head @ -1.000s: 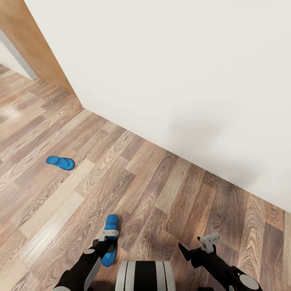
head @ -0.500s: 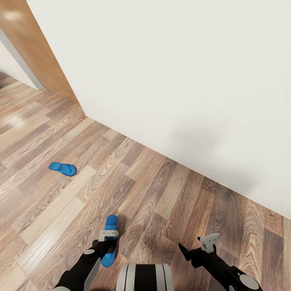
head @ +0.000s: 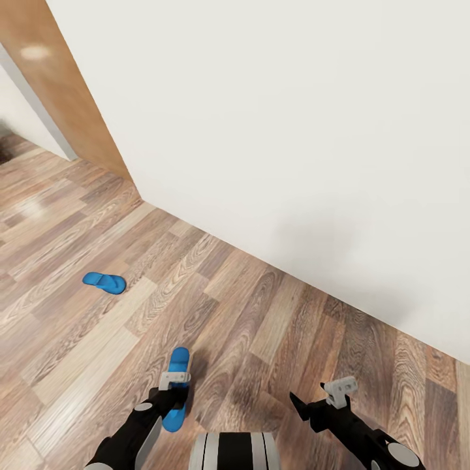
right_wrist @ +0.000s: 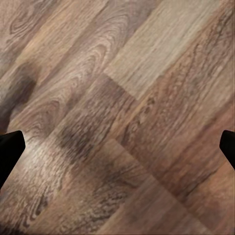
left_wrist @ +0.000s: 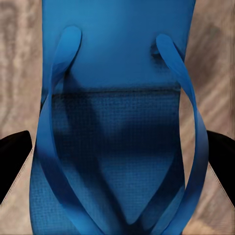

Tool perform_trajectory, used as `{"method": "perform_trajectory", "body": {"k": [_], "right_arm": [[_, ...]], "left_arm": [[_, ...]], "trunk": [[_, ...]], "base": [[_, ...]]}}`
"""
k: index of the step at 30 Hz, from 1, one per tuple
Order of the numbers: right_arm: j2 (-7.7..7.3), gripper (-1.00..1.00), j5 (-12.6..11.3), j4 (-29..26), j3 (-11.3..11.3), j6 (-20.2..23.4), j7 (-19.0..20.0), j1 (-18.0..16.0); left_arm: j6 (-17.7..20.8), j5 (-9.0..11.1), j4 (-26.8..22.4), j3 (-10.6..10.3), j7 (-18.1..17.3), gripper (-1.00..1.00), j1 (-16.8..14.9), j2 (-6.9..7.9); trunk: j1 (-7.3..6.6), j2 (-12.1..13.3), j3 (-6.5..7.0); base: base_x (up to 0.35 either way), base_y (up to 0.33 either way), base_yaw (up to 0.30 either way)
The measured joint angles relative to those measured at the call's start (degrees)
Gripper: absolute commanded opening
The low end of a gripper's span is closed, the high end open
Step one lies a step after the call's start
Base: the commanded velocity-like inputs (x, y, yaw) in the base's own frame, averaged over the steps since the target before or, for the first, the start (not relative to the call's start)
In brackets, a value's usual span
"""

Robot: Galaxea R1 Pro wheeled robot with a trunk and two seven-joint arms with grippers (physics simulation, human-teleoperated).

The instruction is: In the bedroom, move the book from the bed onto either nightstand, and place the two sandals side by side next to the bed.

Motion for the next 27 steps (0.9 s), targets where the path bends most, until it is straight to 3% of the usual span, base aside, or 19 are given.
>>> {"method": "perform_trajectory", "body": {"k": [27], "right_arm": [[-0.03, 1.00, 0.1, 0.1, 0.0, 0.0, -0.2, 0.0]], "left_arm": [[-0.1, 0.0, 0.1, 0.0, 0.0, -1.00, 0.1, 0.10]], "trunk": [[-0.70, 0.4, 5.98]], "base": [[0.000, 0.000, 0.000]]}}
